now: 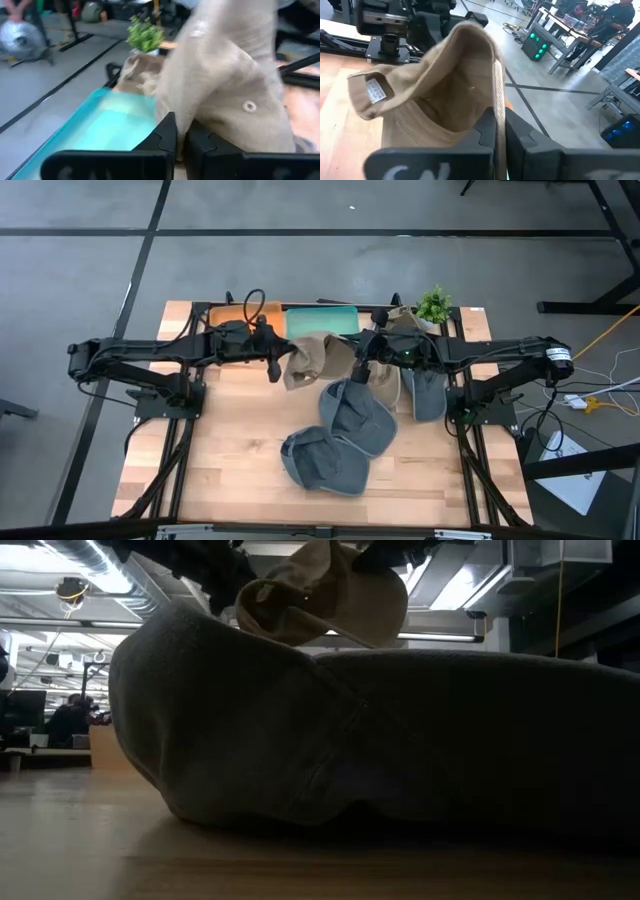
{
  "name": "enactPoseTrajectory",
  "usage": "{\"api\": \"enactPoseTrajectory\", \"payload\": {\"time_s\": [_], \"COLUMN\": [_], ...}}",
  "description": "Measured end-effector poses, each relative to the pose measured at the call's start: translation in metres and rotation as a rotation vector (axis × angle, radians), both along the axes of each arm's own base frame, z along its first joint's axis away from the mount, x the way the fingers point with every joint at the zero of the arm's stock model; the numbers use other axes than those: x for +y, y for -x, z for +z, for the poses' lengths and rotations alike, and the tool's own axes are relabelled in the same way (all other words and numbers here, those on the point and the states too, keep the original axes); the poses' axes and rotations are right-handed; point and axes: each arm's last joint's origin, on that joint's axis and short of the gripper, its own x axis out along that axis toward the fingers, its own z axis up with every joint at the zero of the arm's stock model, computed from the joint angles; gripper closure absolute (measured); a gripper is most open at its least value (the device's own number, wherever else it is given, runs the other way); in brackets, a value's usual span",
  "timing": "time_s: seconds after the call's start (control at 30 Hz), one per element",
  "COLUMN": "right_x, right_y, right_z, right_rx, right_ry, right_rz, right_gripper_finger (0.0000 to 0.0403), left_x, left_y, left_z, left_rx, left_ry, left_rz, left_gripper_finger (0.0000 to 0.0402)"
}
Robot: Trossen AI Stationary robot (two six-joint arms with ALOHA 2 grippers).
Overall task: Pick & Place hat
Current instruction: Put the bottom brown cap into the green bin
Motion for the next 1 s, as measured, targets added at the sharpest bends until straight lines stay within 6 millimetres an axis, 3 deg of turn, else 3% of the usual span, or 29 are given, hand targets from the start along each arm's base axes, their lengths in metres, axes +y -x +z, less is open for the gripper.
{"api": "enactPoseTrajectory", "payload": {"time_s": [0.2,0.47,0.63,0.8,1.0], "right_x": [0.0,0.002,-0.005,-0.019,-0.025], "right_y": [0.0,0.0,0.0,0.0,0.0], "right_z": [-0.001,-0.001,-0.002,-0.001,0.002], "right_rx": [0.0,-0.036,-0.14,-0.19,-0.204], "right_ry": [-0.015,-0.126,-0.366,-0.543,-0.561], "right_rz": [-0.004,0.034,-0.035,0.017,0.068], "right_gripper_finger": [0.0351,0.0351,0.0351,0.0346,0.0282], "left_x": [0.002,0.005,0.003,0.0,-0.005], "left_y": [0.012,0.027,0.03,0.029,0.026], "left_z": [0.004,0.018,0.032,0.041,0.041], "left_rx": [0.048,0.11,0.068,-0.023,-0.098], "left_ry": [-0.09,-0.345,-0.493,-0.551,-0.501], "left_rz": [0.131,0.302,0.231,0.113,-0.061], "left_gripper_finger": [0.0396,0.0396,0.0397,0.0397,0.0396]}}
